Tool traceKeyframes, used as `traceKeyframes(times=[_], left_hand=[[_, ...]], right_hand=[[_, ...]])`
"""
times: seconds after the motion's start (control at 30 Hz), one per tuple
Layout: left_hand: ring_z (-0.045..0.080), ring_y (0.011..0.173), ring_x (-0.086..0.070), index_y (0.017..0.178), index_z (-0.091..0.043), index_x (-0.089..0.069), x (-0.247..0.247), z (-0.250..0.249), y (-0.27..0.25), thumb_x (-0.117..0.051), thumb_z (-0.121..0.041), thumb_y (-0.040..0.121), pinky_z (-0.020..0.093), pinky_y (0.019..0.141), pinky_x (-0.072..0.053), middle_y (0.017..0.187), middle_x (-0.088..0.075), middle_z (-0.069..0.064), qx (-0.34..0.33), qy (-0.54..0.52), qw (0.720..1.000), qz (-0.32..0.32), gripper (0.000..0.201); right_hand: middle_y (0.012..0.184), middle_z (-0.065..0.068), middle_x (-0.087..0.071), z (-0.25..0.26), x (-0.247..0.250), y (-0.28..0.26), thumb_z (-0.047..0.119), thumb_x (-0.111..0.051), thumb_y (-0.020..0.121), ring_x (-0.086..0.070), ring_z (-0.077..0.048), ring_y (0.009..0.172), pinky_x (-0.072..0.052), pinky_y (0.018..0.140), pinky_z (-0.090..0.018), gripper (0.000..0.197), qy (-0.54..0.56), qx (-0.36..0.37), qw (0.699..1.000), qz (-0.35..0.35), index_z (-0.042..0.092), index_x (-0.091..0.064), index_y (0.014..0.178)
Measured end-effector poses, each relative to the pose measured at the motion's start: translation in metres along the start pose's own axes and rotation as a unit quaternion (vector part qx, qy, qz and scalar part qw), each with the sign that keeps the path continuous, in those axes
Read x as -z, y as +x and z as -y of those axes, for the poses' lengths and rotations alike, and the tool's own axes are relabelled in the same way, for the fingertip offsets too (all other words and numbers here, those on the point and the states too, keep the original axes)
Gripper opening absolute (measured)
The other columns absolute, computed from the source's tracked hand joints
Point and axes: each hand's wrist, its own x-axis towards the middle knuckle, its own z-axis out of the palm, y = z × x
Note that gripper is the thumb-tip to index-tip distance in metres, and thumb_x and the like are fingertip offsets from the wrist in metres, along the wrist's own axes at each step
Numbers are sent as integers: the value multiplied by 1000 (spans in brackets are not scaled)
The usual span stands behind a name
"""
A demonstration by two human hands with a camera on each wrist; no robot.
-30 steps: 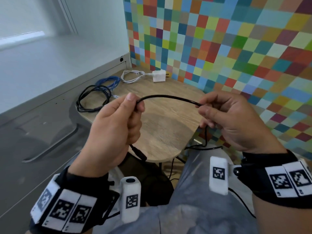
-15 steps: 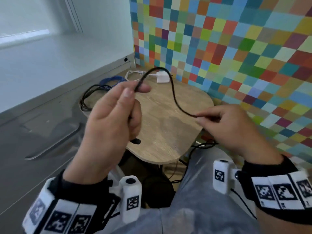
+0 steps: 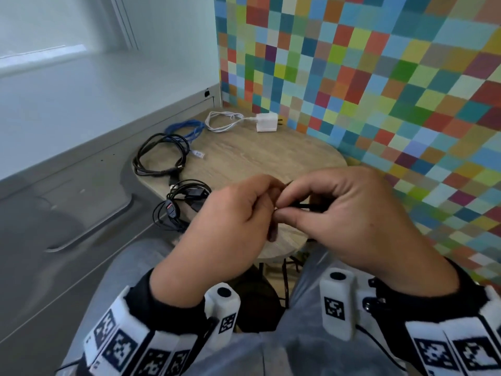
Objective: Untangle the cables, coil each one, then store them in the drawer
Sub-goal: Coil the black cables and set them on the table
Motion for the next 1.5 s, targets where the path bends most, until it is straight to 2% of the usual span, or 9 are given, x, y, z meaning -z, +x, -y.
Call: traceKeyframes(times=[0.2,0.47,0.63,0.87,0.97,1.07,1.17,1.3,1.5], left_hand=[[8,47,-25,86,-11,-71,14,8,-1,-50,-41,98,20,45,-24,53,-34,-11,73,-224,968,85,39],[11,41,-25,64,-18,-51,26,12,-4,-47,-33,98,19,41,-24,56,-28,-1,126,-413,891,143,36],[8,43,-14,73,-18,-50,34,14,-3,-46,-34,98,25,39,-10,57,-28,-6,134,-563,809,105,30],[8,43,-13,76,-17,-50,32,16,-1,-45,-34,99,25,40,-9,56,-30,-7,108,-582,800,94,29],[8,41,-14,78,-15,-52,27,16,0,-47,-32,98,24,38,-11,54,-30,-6,103,-591,792,116,27],[9,40,-27,78,-12,-57,26,17,-2,-47,-30,96,24,40,-25,51,-31,-5,94,-574,805,114,27],[18,47,-48,75,-13,-61,23,16,-4,-46,-28,96,30,54,-45,49,-39,-2,79,-560,817,112,30],[30,61,-62,74,-11,-68,23,17,-3,-44,-28,97,35,68,-54,53,-51,5,86,-539,833,89,37],[20,36,-41,100,-6,-75,22,11,-4,-45,-38,98,33,53,-50,61,-51,12,129,-484,853,145,44]], right_hand=[[72,4,-76,-7,15,1,29,-87,72,-68,-25,63,-55,57,-43,8,74,-5,997,-33,25,-82,77],[72,11,-76,-29,23,3,22,-78,77,-69,-1,66,-51,63,-12,15,147,-35,987,-55,13,-80,89],[69,-9,-69,-50,22,4,28,-73,82,-52,-20,54,-47,52,-31,15,176,-78,979,-64,22,-83,92],[78,12,-63,-50,19,0,28,-80,78,-49,-4,56,-44,60,-12,27,207,-98,973,-3,28,-81,105],[94,4,-72,-41,2,2,23,-78,87,-40,-10,48,-41,51,-17,23,257,-85,961,55,29,-78,109],[72,-7,-65,-37,-1,5,31,-64,97,-30,-9,40,-21,40,-23,15,342,-108,930,76,22,-76,92],[58,-2,-53,-35,3,5,38,-57,99,-31,-21,47,-24,43,-23,29,274,-115,952,75,25,-78,85],[56,16,-54,-25,5,7,33,-63,93,-47,-1,52,-36,54,-10,24,169,-78,980,67,17,-81,89],[65,3,-68,-26,10,10,31,-71,94,-52,-6,61,-40,58,-19,14,68,-84,990,90,28,-84,90]])
